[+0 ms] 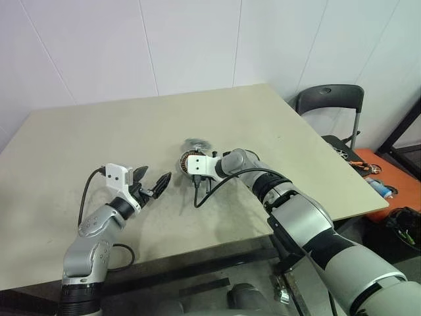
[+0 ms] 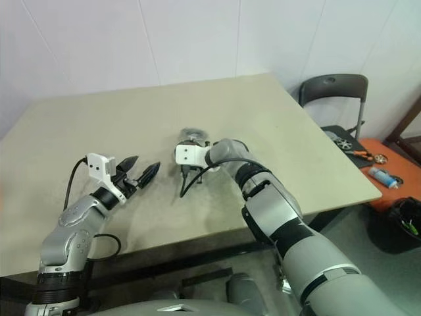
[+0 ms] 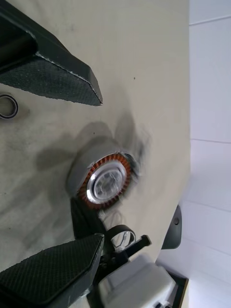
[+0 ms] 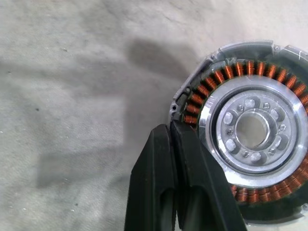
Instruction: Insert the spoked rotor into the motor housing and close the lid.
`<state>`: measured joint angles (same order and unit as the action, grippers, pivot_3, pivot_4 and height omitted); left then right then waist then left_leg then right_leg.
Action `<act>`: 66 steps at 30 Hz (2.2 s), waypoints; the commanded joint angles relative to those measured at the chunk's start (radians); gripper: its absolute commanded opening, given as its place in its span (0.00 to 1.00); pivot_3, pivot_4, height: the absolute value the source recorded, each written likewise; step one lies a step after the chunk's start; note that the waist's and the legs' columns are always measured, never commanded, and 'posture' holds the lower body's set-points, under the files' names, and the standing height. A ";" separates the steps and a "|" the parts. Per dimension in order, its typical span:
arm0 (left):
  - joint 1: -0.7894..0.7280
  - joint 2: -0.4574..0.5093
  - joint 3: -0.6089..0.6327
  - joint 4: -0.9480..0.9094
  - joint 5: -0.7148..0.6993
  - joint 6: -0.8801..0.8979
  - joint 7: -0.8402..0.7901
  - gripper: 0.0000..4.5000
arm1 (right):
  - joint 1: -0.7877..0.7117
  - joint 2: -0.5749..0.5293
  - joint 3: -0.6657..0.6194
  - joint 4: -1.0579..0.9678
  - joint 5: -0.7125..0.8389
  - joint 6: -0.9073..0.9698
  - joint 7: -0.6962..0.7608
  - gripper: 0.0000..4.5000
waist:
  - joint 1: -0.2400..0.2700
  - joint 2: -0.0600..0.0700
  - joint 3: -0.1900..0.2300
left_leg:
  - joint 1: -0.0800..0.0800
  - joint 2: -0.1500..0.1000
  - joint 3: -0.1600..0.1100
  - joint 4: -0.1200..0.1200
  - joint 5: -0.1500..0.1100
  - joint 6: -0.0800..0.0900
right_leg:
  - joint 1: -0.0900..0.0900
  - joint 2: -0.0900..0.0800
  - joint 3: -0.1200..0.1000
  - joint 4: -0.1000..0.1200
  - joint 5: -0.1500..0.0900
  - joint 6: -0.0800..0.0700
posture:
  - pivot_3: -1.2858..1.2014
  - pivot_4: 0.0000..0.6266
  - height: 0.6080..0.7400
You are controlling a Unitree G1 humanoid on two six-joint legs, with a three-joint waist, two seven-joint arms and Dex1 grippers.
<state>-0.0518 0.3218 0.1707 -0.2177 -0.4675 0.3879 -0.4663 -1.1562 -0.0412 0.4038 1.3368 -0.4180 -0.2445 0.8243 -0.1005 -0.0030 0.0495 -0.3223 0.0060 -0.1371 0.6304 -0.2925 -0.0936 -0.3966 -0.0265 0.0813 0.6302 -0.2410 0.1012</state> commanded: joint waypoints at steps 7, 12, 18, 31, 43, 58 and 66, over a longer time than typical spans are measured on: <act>-0.047 -0.007 -0.003 0.006 0.004 -0.017 0.000 1.00 | -0.059 0.008 -0.017 -0.048 0.018 -0.021 0.085 0.01 | -0.002 0.000 0.000 | 0.000 0.000 0.000 -0.001 0.000 0.000 | -0.001 0.000 0.000 0.000 0.000 0.000 | 0.52 0.00 1.00; -0.054 -0.013 -0.006 0.017 0.009 -0.023 -0.001 1.00 | -0.053 -0.040 -0.005 -0.126 0.052 -0.074 0.381 0.01 | -0.001 0.000 0.000 | -0.001 0.000 0.000 -0.001 0.000 0.000 | -0.001 0.000 0.000 -0.001 0.000 0.000 | 0.52 0.00 1.00; -0.060 -0.020 -0.009 0.038 0.018 -0.035 -0.009 1.00 | 0.012 -0.161 0.021 -0.376 0.100 -0.121 0.644 0.01 | 0.005 0.001 0.001 | -0.002 0.000 0.000 -0.001 0.000 0.000 | -0.001 0.000 0.000 -0.001 -0.002 0.003 | 0.52 0.00 1.00; -0.095 -0.028 -0.005 0.075 0.015 -0.034 -0.022 1.00 | 0.222 -0.297 0.040 -0.796 0.154 0.157 0.731 0.01 | 0.003 0.000 0.001 | -0.001 0.000 0.000 0.000 0.000 0.000 | -0.001 0.000 0.000 -0.001 -0.001 0.003 | 0.52 0.00 1.00; -0.122 -0.017 -0.005 0.101 0.027 -0.034 -0.031 1.00 | 0.264 -0.284 0.089 -0.812 0.145 0.272 0.674 0.01 | 0.004 0.000 0.001 | -0.001 0.000 0.000 0.001 0.000 0.000 | 0.000 0.000 0.000 -0.001 -0.002 0.004 | 0.52 0.00 1.00; -0.136 0.051 0.058 0.072 -0.097 0.047 -0.131 1.00 | 0.253 -0.323 0.088 -0.907 0.240 0.398 0.785 0.36 | 0.007 0.000 0.001 | 0.000 0.000 0.000 0.000 0.000 0.000 | 0.000 0.000 0.000 -0.001 -0.003 0.004 | 0.52 0.00 1.00; -0.183 0.236 0.163 0.076 -0.212 0.159 -0.223 1.00 | 0.273 -0.434 -0.008 -1.111 0.376 0.596 0.764 0.36 | 0.007 -0.001 0.002 | -0.002 0.000 0.000 -0.001 0.000 0.000 | -0.002 0.000 -0.001 -0.002 -0.003 0.005 | 0.52 0.00 1.00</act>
<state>-0.2060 0.5344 0.2997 -0.1201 -0.6436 0.5333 -0.6602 -0.8730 -0.4665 0.4359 0.2746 -0.0755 0.3199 1.6015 -0.0939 -0.0037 0.0514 -0.3243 0.0060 -0.1370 0.6296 -0.2927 -0.0939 -0.3980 -0.0270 0.0806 0.6285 -0.2450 0.1056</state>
